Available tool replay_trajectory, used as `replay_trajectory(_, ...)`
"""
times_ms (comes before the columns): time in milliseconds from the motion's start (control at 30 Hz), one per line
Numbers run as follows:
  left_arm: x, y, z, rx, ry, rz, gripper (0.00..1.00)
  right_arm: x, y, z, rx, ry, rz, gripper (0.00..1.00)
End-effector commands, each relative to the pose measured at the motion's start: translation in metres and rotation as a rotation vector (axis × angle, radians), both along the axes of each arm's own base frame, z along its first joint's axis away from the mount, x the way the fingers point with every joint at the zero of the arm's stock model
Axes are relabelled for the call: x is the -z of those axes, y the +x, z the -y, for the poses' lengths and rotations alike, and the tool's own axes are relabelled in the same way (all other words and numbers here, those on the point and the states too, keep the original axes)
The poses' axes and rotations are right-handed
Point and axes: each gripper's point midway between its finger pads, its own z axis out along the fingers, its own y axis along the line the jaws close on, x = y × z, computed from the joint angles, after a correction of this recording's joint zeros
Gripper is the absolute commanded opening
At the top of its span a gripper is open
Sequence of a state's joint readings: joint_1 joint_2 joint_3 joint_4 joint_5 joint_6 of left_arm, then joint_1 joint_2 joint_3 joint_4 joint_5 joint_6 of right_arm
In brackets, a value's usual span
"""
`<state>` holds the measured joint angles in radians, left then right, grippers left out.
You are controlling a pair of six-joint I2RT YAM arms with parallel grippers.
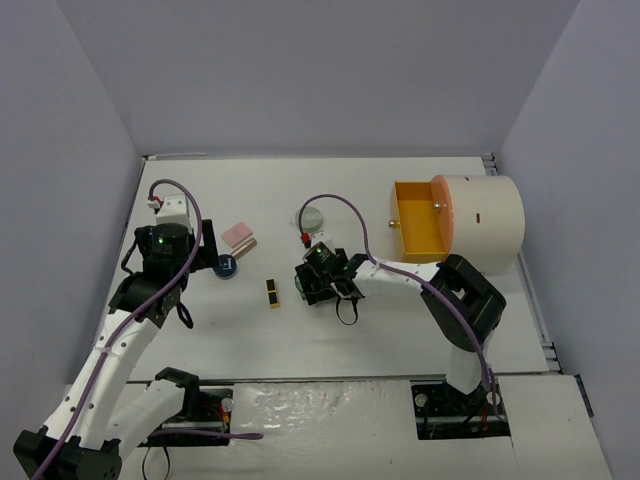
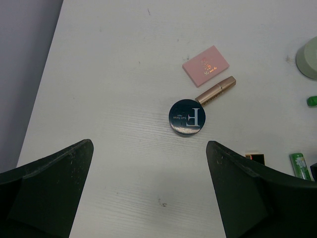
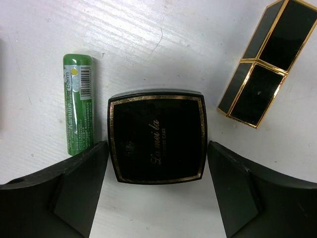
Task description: Organize the makeup
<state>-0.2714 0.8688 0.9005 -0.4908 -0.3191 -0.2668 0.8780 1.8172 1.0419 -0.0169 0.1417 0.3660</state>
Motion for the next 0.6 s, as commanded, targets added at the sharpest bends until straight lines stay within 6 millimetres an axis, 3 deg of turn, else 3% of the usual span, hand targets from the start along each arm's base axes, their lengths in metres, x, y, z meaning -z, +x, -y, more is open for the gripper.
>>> replay_trajectory(0,-0.026,0.008,-0.003,-0.027,-0.023,0.079,0.97,-0.007,0.013,-0.007,0.007,-0.011,0.05,0.74)
replay_trajectory(133,-0.026,0.008,-0.003,-0.027,-0.023,0.08,0.97,-0.013,0.015,-0.01,0.001,-0.002,0.062,0.58)
replay_trajectory(267,-0.026,0.007,-0.003,-0.029,-0.023,0.081,0.97,-0.033,0.017,-0.02,-0.021,0.042,0.089,0.4)
replay_trajectory(367,-0.026,0.007,-0.003,-0.029,-0.024,0.081,0.97,-0.068,0.02,-0.027,-0.036,0.094,0.135,0.3)
replay_trajectory(433,-0.025,0.008,-0.003,-0.029,-0.022,0.079,0.97,-0.09,0.022,-0.029,-0.042,0.118,0.164,0.29)
replay_trajectory(567,-0.025,0.008,-0.003,-0.029,-0.022,0.079,0.97,-0.155,0.03,-0.025,-0.042,0.166,0.269,0.28)
